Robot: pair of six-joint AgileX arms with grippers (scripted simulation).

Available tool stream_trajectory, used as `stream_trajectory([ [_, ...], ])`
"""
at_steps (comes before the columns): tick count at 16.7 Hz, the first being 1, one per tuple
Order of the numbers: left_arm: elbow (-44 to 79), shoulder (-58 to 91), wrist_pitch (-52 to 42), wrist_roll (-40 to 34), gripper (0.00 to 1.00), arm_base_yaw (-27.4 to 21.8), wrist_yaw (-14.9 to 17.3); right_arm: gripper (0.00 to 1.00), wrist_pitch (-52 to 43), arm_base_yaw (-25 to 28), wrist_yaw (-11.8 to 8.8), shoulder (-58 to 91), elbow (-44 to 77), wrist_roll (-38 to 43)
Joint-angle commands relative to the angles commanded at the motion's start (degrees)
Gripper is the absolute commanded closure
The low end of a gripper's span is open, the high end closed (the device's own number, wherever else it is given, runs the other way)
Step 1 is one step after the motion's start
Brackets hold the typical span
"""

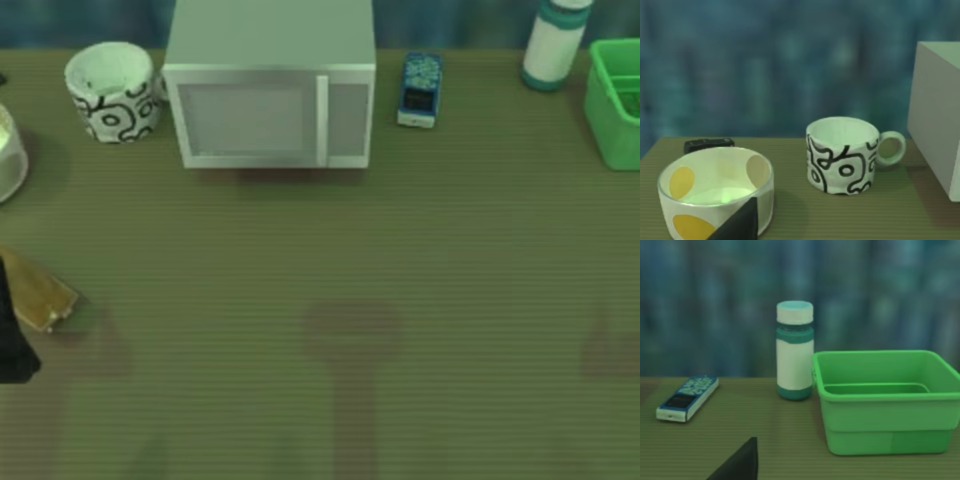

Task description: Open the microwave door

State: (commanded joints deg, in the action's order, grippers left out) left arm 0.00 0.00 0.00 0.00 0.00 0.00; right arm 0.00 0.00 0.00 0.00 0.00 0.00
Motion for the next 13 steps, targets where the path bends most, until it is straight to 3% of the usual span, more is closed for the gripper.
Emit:
stream_trajectory([
  [6, 5.76, 5.96, -2.12, -2.11, 0.00, -2.70, -1.45, 0.00, 0.00, 0.00, 0.00, 0.00, 0.00, 0.00],
  [13, 32.29, 37.75, -11.79, -11.46, 0.00, -13.94, -8.56, 0.00, 0.00, 0.00, 0.00, 0.00, 0.00, 0.00],
])
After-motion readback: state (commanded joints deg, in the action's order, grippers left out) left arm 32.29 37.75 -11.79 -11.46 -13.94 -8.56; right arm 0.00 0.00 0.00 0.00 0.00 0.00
